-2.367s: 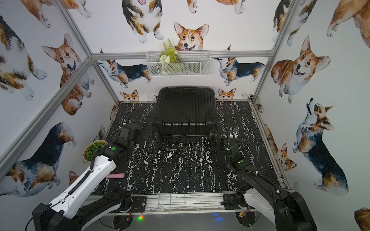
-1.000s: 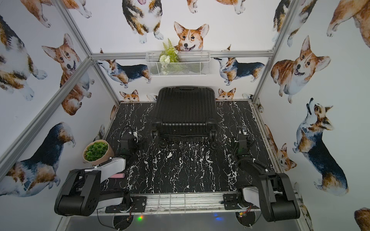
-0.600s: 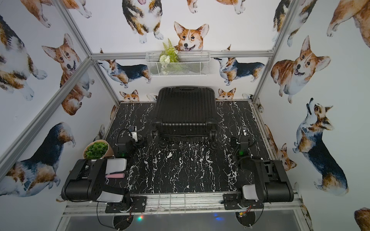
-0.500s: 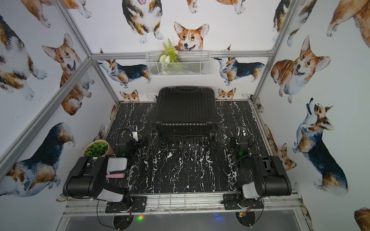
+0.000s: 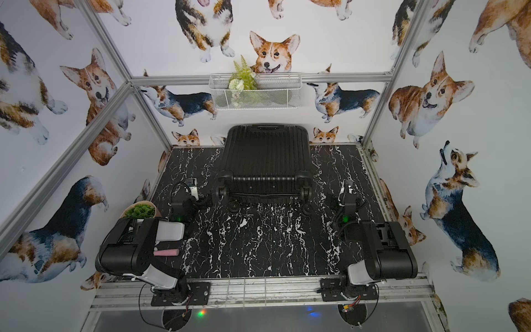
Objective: Close the suitcase zippers
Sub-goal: Reset both arms
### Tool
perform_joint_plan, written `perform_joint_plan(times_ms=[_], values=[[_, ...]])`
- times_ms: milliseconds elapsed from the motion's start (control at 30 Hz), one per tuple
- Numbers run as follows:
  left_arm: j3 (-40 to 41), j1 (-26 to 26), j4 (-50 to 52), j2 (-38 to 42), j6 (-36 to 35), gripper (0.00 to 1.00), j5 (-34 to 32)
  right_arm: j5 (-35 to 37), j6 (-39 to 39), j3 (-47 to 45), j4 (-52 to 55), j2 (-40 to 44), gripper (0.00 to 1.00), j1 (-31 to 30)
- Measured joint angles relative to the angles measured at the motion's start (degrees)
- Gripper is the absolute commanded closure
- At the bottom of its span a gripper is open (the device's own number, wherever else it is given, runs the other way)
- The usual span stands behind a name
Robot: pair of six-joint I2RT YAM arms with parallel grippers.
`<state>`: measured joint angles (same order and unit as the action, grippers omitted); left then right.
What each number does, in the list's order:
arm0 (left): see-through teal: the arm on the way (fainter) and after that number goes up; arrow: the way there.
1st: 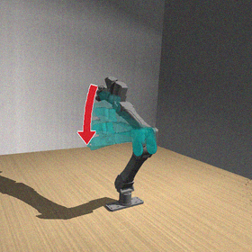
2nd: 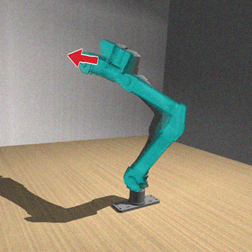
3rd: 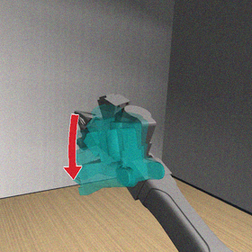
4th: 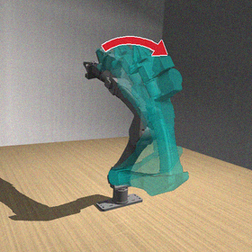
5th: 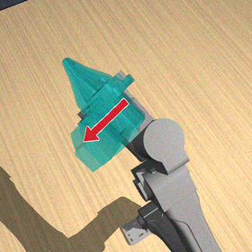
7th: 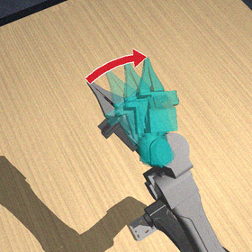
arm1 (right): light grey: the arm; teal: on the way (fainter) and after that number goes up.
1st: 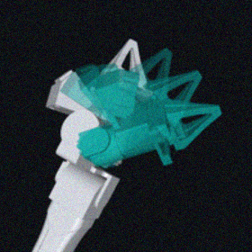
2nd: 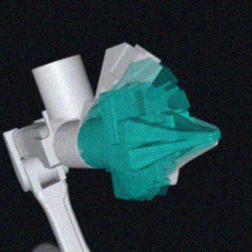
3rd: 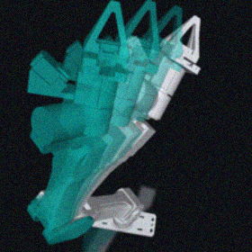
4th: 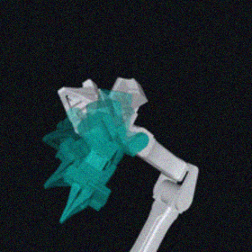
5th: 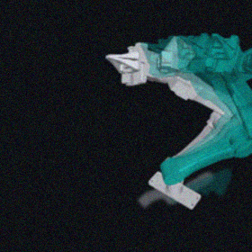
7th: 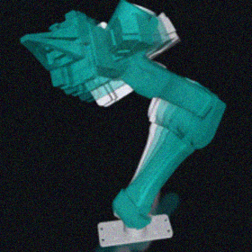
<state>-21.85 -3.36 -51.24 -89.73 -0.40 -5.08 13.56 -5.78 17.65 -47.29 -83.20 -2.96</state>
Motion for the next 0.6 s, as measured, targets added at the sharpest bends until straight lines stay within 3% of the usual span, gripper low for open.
perform_joint_plan(times_ms=[600], values=[[-0.48, 0.07, 0.61, -0.07, -0.28, 0.00, 1.77, 0.00, 0.00, 0.00, 0.00, 0.00, 0.00, 0.00]])
